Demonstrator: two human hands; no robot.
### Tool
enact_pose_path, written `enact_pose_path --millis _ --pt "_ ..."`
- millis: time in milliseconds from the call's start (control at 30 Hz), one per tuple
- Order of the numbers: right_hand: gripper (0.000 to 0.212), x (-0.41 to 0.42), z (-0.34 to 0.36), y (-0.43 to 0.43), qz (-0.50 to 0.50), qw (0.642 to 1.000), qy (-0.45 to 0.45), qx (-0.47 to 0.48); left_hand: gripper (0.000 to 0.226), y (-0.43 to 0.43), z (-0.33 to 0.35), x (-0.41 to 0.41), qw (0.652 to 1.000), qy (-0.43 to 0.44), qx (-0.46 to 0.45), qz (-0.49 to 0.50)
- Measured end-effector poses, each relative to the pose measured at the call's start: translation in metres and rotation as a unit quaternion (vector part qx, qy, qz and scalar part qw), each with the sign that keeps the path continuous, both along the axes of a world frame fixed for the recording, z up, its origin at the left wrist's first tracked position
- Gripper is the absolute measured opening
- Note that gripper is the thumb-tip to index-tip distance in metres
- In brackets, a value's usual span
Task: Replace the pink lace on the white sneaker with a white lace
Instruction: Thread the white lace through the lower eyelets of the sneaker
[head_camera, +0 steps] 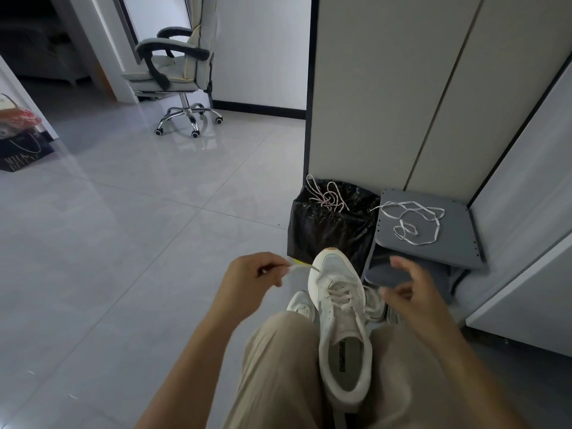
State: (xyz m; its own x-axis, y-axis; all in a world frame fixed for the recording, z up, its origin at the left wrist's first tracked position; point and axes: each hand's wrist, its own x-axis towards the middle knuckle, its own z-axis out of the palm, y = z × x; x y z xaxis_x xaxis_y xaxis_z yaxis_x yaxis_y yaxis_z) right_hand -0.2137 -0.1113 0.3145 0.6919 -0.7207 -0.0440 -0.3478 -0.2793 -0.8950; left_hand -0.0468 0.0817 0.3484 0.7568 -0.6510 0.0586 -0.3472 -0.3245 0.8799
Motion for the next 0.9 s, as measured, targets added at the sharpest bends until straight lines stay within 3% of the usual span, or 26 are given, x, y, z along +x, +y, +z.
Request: enact_pose_path --millis 67,133,200,300,433,500,567,600,767,900 --pt "0.052 0.010 0.018 0.022 0.099 0.993 -0.049 -0.047 0.009 -0.021 0.009 -0.019 0.996 -0.030 -0.010 -0.081" --pt "0.038 0.020 0.029 0.041 0.177 0.982 -0.063 -0.017 0.009 -0.038 0.015 -0.033 0.989 -0.058 -0.009 -0.139" --pt "0.019 0.024 0.032 0.039 0.153 0.984 -0.087 0.025 0.009 -0.043 0.016 -0.032 0.987 -0.046 -0.009 -0.151" --pt "0.015 0.009 0.027 0.007 0.040 0.994 -0.101 0.032 0.010 -0.029 0.008 -0.014 0.990 0.020 0.011 -0.139" --pt "0.012 -0.007 0.015 -0.010 0.032 0.999 -0.003 -0.027 0.019 -0.018 -0.008 -0.010 0.993 0.060 0.024 -0.095" --pt "0.031 -0.004 0.010 -0.002 0.066 0.990 0.054 -0.108 0.013 -0.027 -0.011 -0.018 0.994 0.059 0.018 -0.086" --pt "0.052 0.004 0.012 0.014 0.127 0.974 0.039 -0.181 0.007 -0.038 -0.011 -0.027 0.993 0.054 0.018 -0.100" --pt "0.052 0.008 0.014 0.024 0.159 0.969 0.014 -0.188 0.010 -0.043 -0.010 -0.031 0.992 0.055 0.016 -0.112" --pt "0.022 0.015 0.011 0.044 0.139 0.988 -0.048 -0.057 0.024 -0.058 -0.007 -0.038 0.988 0.066 0.029 -0.136" --pt "0.017 0.006 0.004 0.029 0.112 0.992 -0.035 -0.047 0.030 -0.049 -0.022 -0.032 0.983 0.139 0.037 -0.111"
